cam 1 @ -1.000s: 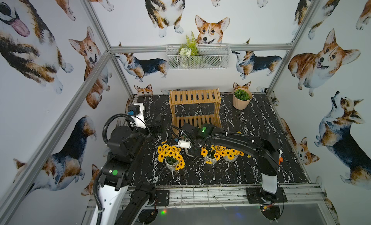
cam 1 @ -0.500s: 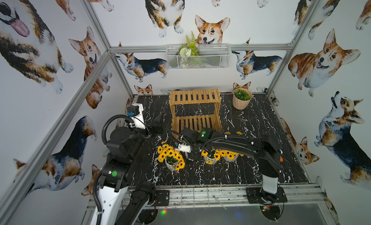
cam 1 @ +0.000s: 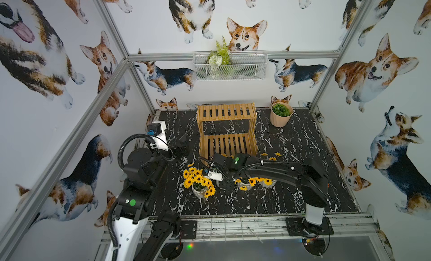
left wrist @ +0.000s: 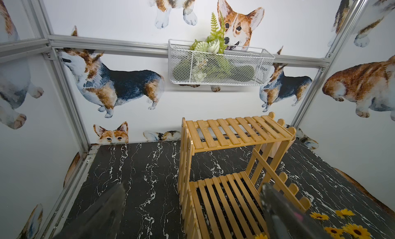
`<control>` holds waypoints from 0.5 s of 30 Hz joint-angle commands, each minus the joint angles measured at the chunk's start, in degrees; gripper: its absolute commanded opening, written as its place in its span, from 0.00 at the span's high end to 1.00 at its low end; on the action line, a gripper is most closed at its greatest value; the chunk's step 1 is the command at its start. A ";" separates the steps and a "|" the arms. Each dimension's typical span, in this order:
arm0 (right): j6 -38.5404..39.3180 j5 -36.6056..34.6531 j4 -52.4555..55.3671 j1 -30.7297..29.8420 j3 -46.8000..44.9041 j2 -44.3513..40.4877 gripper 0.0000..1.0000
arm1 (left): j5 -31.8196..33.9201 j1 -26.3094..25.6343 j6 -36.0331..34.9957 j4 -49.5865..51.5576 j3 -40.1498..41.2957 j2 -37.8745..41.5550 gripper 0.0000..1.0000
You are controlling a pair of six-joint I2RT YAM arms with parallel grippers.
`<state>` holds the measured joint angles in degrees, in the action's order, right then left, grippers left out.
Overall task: Take the sunflower pots off the shelves
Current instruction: Place the sunflower pot at the center of the board.
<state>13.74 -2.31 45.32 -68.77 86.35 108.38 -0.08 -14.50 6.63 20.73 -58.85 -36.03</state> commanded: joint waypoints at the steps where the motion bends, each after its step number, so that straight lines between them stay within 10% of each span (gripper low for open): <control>1: -0.55 -0.54 -2.85 -0.20 -0.61 -0.70 1.00 | 0.17 0.09 -0.57 0.00 -0.04 0.21 0.00; 15: -1.34 -0.26 -3.21 -0.40 -2.48 -0.13 0.96 | 0.16 0.08 -0.48 -0.41 0.84 0.30 0.00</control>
<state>13.41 -2.90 42.70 -69.01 84.12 108.31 -0.05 -14.50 6.63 20.97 -58.22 -35.83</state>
